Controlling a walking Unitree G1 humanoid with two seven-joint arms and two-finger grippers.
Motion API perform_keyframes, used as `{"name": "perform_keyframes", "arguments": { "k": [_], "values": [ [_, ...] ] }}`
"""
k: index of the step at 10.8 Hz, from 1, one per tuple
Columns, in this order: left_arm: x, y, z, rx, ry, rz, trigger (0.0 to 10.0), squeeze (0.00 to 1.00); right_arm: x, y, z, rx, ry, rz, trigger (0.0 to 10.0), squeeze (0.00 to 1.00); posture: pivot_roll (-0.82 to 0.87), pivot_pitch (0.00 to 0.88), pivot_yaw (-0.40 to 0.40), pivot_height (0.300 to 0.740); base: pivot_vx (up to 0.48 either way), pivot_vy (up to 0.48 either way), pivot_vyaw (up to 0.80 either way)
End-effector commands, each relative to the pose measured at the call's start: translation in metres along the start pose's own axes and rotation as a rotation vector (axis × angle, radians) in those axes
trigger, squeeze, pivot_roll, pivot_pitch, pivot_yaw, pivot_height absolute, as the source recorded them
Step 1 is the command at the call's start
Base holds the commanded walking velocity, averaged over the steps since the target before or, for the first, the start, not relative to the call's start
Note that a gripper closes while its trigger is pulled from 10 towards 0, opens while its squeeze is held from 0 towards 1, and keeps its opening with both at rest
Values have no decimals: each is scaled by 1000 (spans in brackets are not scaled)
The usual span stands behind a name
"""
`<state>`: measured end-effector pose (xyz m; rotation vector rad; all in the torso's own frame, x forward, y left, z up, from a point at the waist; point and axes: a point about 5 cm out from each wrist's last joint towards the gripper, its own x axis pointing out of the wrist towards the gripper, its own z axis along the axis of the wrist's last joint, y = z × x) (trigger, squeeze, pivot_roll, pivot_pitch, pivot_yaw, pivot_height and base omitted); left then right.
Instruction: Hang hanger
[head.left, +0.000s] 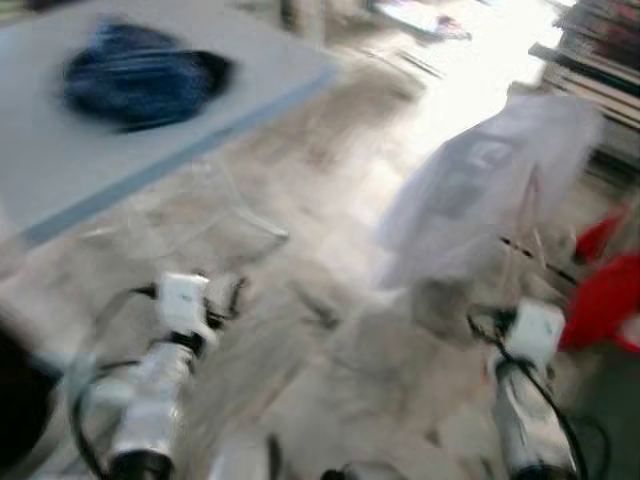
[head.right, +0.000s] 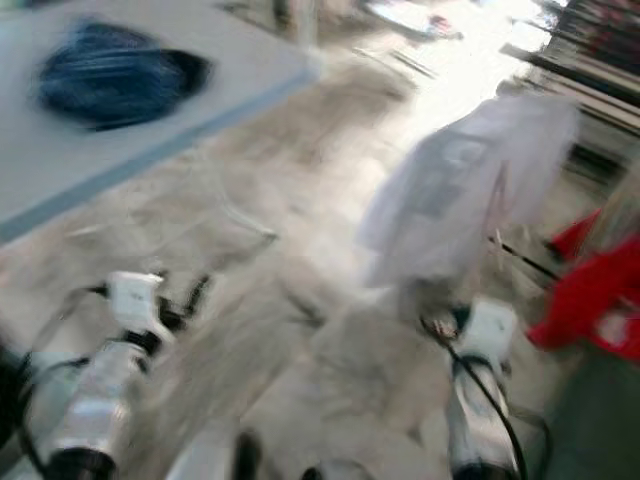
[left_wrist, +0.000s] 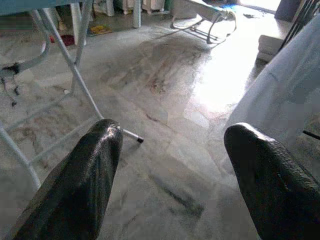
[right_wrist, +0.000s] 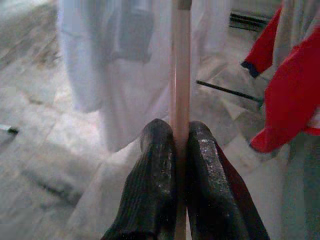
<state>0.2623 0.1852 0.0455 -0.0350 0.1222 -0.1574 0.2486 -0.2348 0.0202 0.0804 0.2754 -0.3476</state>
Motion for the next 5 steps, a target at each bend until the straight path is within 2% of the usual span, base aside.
{"name": "perform_keyframes", "arguments": {
  "k": [1, 3, 5],
  "values": [
    [1, -3, -1, -7, 13, -15, 10000, 0, -2, -6, -5, -7, 24, -29, 10000, 0, -12, 130, -49, 740, 371, 304, -800],
    [0, -10, -6, -23, 39, -50, 10000, 0, -1, -6, -5, -1, 28, -37, 10000, 0, -13, 131, -50, 740, 330, 347, -666],
    [-1, -10, -6, 0, 29, -50, 10000, 0, -2, -5, -6, 5, 33, -40, 10000, 0, -12, 133, -49, 740, 321, 358, 0]
  ]
}}
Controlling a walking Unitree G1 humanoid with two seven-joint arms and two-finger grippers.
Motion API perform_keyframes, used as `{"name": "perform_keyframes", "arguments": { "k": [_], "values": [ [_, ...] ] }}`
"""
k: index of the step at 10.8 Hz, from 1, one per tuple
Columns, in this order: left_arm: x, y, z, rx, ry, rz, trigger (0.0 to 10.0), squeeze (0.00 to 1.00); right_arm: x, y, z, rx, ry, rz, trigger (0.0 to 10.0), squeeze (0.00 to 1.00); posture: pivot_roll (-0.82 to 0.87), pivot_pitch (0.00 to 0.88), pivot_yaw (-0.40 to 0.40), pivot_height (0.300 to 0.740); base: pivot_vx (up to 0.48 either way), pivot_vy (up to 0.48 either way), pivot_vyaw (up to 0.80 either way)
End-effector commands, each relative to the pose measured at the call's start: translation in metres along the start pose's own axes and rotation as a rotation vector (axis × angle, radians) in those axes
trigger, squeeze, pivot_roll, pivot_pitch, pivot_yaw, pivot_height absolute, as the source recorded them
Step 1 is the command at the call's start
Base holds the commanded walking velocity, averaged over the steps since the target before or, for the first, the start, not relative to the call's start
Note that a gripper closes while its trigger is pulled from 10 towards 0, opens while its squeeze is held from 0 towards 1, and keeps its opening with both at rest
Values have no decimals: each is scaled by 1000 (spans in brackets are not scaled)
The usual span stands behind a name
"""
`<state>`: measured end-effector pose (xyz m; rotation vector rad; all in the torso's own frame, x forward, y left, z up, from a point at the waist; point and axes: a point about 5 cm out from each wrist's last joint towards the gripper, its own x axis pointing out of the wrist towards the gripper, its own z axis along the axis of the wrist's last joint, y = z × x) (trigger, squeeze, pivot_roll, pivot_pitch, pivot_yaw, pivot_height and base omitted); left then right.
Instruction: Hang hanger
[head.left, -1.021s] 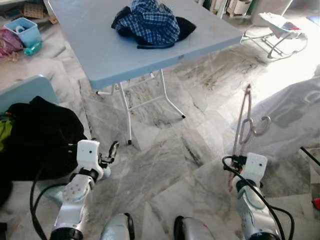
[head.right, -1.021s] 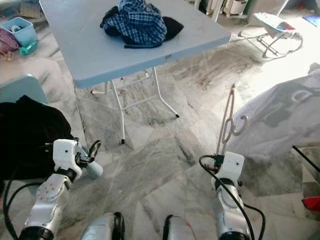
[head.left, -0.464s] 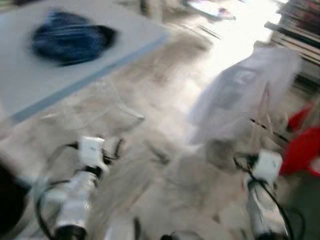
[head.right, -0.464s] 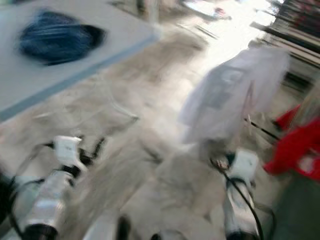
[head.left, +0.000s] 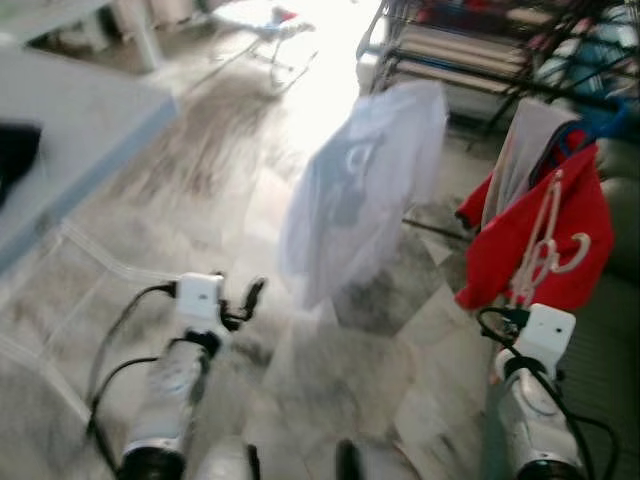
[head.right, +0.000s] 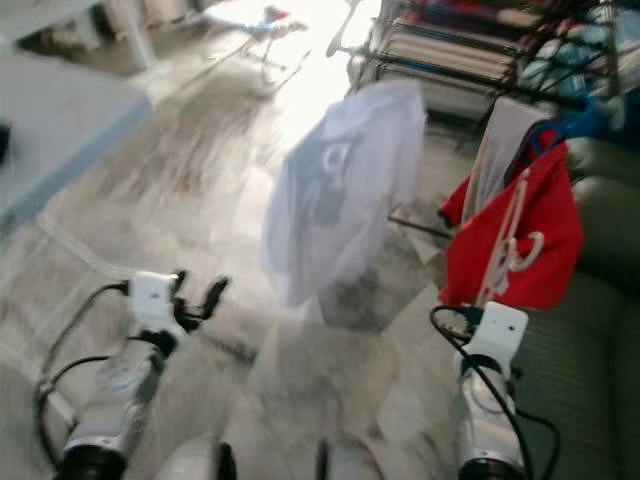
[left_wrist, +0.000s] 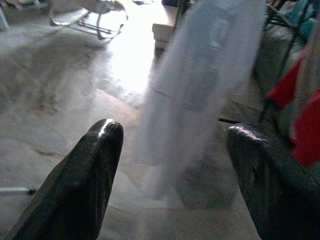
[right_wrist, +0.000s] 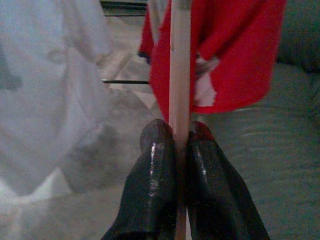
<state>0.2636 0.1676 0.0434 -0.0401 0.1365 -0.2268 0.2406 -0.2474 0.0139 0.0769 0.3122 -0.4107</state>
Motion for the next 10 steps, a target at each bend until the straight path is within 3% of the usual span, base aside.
{"name": "perform_keyframes", "arguments": {
  "k": [1, 7, 10],
  "values": [
    [-5, 9, -4, 30, 23, 35, 10000, 0, 0, 10, -1, 9, 3, 22, 10000, 0, -10, 133, -48, 740, 0, 0, 0],
    [-7, 9, -7, 35, 41, 20, 10000, 0, 2, 8, -4, 21, 49, -12, 10000, 0, -5, 139, -54, 740, 0, 0, 0],
    [-6, 6, -4, 33, 23, -18, 10000, 0, 3, 5, -5, 25, 60, -27, 10000, 0, -7, 136, -55, 740, 343, 328, 0]
  ]
}}
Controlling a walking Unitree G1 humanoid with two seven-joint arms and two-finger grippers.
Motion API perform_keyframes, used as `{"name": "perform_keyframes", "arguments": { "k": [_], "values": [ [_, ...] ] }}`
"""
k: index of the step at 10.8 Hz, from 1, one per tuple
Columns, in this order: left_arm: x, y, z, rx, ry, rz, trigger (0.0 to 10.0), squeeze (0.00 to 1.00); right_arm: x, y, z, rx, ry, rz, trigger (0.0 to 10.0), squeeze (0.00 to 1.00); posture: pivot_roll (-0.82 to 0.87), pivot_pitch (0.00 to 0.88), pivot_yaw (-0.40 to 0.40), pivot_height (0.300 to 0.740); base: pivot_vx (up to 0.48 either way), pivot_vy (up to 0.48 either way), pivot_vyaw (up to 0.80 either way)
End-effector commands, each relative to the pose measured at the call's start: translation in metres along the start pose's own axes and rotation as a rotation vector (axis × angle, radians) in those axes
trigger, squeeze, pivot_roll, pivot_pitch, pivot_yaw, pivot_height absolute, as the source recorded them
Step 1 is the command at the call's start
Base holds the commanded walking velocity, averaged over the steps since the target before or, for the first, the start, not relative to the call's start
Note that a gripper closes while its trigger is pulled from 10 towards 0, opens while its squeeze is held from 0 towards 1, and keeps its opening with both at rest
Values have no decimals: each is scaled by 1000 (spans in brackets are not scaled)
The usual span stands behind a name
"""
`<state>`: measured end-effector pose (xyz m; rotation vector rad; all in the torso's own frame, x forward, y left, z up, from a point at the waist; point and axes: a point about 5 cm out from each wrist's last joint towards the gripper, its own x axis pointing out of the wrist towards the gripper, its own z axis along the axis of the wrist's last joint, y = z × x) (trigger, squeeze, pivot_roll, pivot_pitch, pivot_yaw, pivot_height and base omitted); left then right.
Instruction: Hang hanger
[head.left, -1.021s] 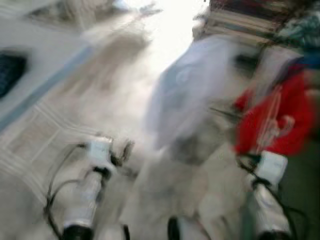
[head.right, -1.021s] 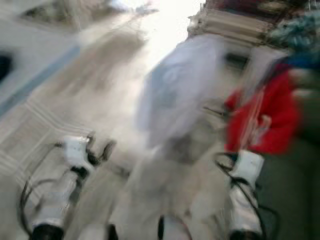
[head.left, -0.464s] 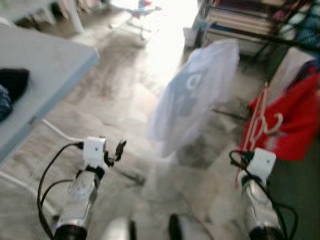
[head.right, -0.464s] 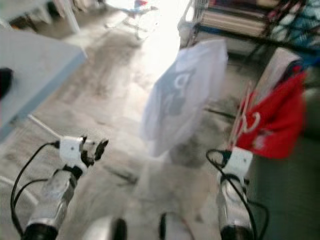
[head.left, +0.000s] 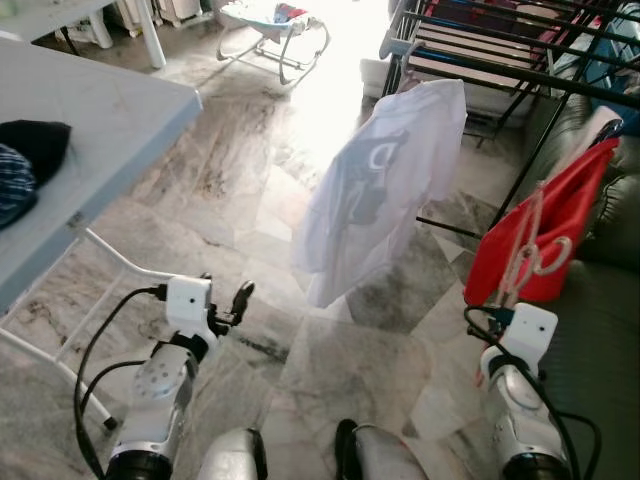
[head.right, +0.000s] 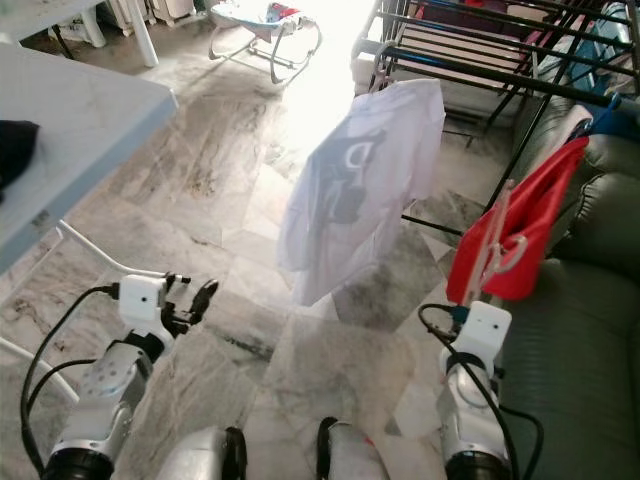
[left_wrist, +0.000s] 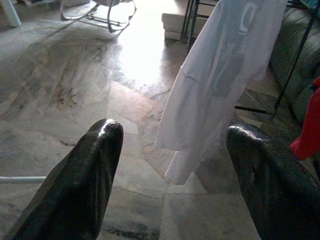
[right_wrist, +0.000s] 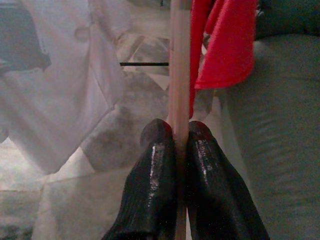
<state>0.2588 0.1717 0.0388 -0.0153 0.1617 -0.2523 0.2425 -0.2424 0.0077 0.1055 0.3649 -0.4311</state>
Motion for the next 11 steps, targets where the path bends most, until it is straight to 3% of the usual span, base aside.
{"name": "perform_keyframes", "arguments": {
  "k": [1, 4, 6, 8, 11],
  "values": [
    [-1, 3, 2, 11, -7, 2, 10000, 0, 1, 0, 1, 3, 5, -8, 10000, 0, -7, 136, -55, 740, 416, 0, 0],
    [-2, 1, 0, 23, 3, -12, 10000, 0, 2, 4, 4, -7, -6, 22, 10000, 0, -7, 137, -56, 740, 426, 0, 0],
    [-4, -2, -4, 22, 11, -17, 10000, 0, 1, 5, 3, -11, -1, 30, 10000, 0, -11, 138, -53, 740, 439, 0, -647],
    [-5, -2, -9, 39, 44, 33, 10000, 0, 1, 5, 0, -11, 7, 30, 10000, 0, -9, 134, -45, 740, 0, 0, -800],
    [-19, 4, -21, 4, 70, 89, 10000, 0, -2, 8, -4, -9, 20, 44, 10000, 0, -3, 125, -53, 740, 0, 0, -750]
  ]
}}
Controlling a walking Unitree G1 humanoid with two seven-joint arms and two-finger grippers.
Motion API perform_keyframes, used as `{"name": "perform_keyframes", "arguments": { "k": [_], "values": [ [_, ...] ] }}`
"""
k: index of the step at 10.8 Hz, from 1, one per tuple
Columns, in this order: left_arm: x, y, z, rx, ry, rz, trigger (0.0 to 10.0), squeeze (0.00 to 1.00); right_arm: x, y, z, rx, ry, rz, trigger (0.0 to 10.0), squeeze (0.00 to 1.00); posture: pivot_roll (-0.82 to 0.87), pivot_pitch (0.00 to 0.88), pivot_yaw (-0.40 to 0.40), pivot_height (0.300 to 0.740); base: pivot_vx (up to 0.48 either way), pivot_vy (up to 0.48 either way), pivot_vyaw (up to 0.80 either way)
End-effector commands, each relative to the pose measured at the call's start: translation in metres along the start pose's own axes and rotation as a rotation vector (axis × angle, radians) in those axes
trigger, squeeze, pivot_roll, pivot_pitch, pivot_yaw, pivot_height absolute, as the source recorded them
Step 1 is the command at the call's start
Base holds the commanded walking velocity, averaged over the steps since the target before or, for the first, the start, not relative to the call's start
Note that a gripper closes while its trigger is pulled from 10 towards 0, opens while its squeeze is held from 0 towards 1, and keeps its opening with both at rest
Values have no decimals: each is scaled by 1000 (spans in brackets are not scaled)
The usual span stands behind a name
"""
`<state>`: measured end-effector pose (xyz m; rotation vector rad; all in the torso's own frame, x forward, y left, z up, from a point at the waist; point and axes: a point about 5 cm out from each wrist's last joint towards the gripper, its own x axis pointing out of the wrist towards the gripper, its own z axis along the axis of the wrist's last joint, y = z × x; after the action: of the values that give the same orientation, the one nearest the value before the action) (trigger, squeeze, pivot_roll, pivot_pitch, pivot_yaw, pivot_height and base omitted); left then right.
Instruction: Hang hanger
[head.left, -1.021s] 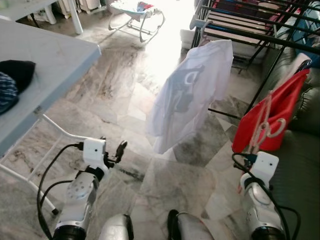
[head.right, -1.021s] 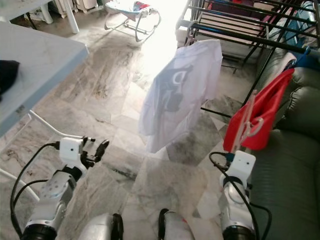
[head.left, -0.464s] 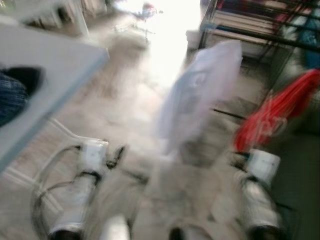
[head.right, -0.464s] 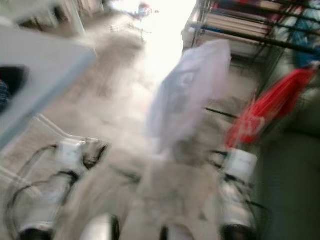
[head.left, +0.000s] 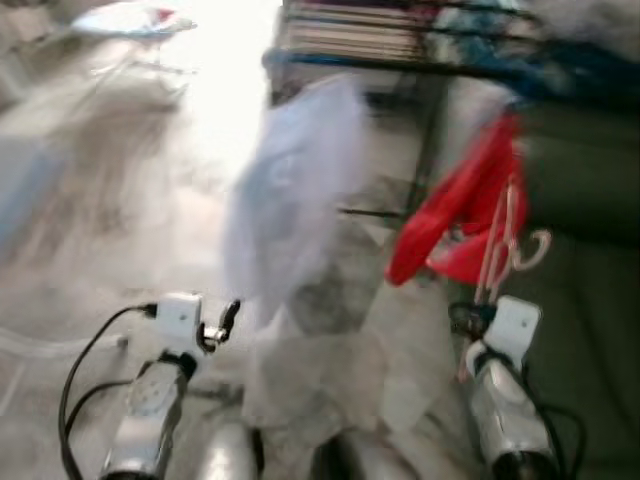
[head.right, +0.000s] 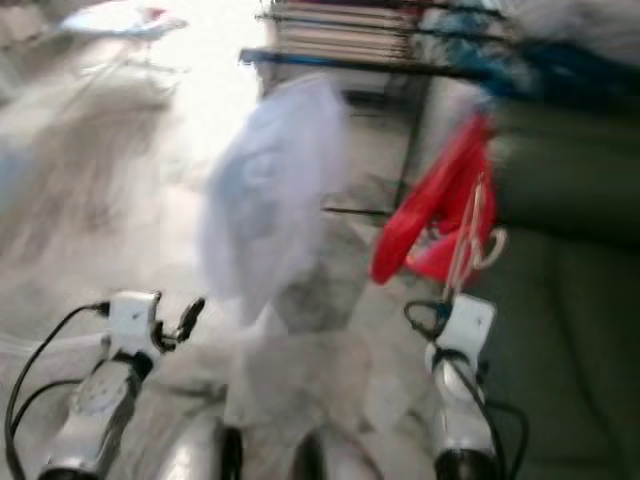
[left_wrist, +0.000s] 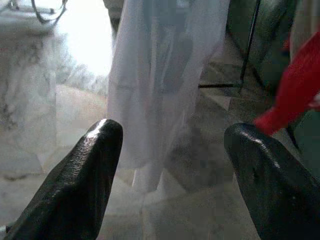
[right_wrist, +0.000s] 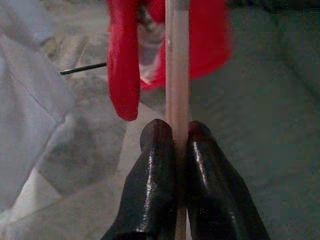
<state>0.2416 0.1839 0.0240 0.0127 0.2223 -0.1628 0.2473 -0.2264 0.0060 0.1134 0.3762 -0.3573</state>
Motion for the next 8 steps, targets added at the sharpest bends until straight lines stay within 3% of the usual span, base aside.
{"name": "perform_keyframes", "arguments": {
  "k": [1, 4, 7, 8],
  "values": [
    [-1, -3, 0, -12, -8, 8, 10000, 0, -1, -8, -1, 0, 6, -23, 10000, 0, 2, 126, -61, 740, 0, 0, 0],
    [6, 4, 10, 2, -39, 29, 10000, 0, 2, 6, -1, -15, 44, 73, 10000, 0, -1, 126, -60, 740, 0, 431, 0],
    [6, 6, 11, -1, -46, 36, 10000, 0, -7, 0, -8, -73, 56, 30, 10000, 0, -1, 133, -60, 740, 0, 424, 0],
    [5, 6, 11, -1, -44, 36, 10000, 0, -12, 2, -12, -78, 60, 78, 10000, 0, -4, 133, -59, 740, 0, 428, 0]
  ]
}}
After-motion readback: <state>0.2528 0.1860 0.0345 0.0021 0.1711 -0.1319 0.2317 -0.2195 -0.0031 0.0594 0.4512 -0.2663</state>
